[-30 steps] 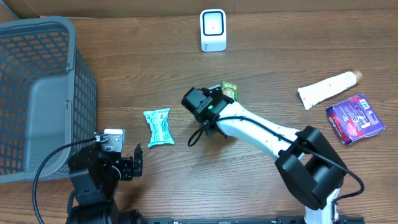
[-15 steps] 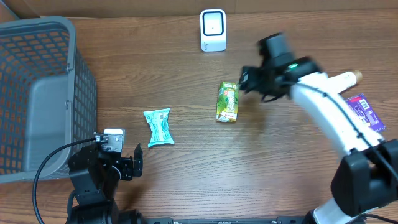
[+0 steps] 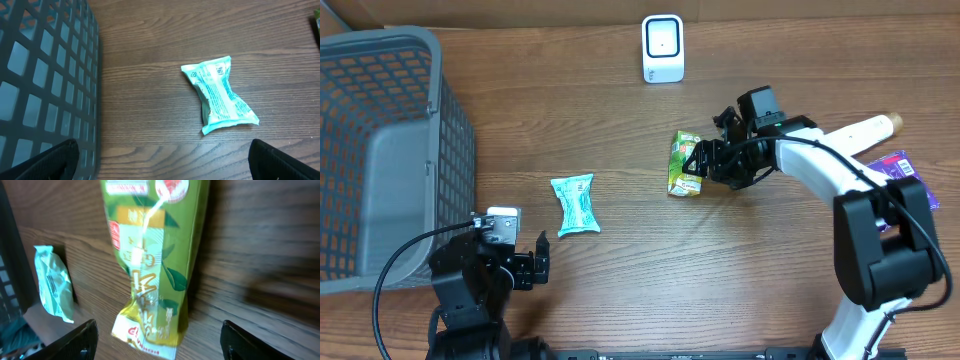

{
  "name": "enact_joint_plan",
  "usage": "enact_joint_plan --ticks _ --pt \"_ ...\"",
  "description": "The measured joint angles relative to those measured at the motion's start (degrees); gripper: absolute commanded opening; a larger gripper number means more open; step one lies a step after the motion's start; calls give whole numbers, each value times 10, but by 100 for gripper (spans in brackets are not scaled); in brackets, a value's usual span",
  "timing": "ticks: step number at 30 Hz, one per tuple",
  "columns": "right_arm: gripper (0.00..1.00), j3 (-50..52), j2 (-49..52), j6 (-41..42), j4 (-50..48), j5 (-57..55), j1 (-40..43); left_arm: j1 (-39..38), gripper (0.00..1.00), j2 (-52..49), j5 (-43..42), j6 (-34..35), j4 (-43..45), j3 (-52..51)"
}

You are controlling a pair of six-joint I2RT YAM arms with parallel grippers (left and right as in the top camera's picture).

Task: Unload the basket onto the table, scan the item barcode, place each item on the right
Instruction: 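Carry the tea pouch up to the white scanner device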

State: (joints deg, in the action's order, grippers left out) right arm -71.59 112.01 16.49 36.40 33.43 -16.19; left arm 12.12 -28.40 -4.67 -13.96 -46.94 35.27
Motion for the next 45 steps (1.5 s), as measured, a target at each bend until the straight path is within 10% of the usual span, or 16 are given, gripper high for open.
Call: enact_joint_plan --ticks 18,30,45 --pt "21 0 57 53 -84 37 -12 0 100 0 0 0 0 0" --pt "20 -3 49 -17 -42 140 24 0 100 0 0 0 0 0" --pt "20 -7 -201 -131 -7 384 45 0 99 0 0 0 0 0"
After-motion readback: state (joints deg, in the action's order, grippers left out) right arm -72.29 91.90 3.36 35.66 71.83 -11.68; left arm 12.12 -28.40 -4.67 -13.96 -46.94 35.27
